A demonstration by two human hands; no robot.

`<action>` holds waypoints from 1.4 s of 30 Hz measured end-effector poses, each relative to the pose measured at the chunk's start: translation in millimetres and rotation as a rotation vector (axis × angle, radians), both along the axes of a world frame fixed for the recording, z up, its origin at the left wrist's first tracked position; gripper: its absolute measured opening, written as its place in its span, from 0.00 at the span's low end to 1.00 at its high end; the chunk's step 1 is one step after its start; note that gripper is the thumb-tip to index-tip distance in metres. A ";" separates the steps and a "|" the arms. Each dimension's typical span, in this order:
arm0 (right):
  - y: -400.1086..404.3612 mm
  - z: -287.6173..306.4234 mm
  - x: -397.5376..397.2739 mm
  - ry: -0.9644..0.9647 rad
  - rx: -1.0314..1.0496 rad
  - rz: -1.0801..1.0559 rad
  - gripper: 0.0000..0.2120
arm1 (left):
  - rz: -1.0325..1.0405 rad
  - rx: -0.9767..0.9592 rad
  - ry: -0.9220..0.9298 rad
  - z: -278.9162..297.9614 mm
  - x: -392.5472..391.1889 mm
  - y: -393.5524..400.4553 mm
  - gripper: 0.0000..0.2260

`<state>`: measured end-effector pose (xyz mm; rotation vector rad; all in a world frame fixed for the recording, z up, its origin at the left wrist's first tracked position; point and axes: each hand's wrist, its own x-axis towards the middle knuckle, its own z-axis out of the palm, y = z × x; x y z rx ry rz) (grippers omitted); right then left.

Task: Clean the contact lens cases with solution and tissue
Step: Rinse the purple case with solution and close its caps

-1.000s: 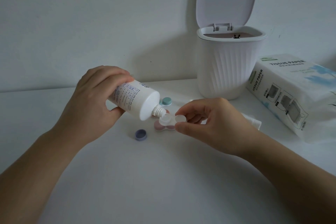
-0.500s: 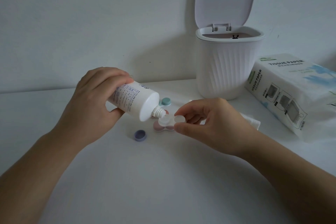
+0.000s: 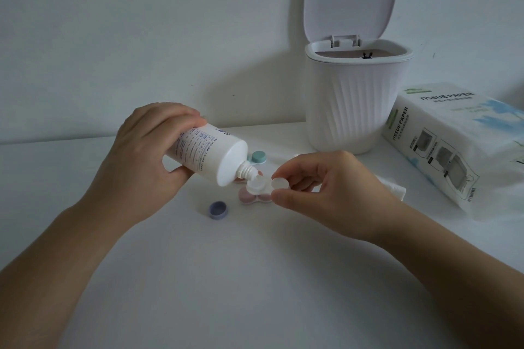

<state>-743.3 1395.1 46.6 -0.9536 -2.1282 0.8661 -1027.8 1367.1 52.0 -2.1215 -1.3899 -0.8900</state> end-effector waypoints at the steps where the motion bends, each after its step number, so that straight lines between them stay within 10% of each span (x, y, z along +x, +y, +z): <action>1: 0.0 0.1 0.0 0.005 -0.002 0.001 0.05 | -0.001 -0.003 -0.004 0.0 0.2 -0.2 0.29; 28: 5.1 -0.1 0.7 0.114 -0.055 0.006 0.10 | -0.037 -0.391 -0.961 -8.7 -9.1 1.0 0.27; 42: 4.0 3.7 1.2 0.127 -0.086 -0.009 0.09 | 0.000 -0.485 -1.101 -18.9 -18.1 11.4 0.22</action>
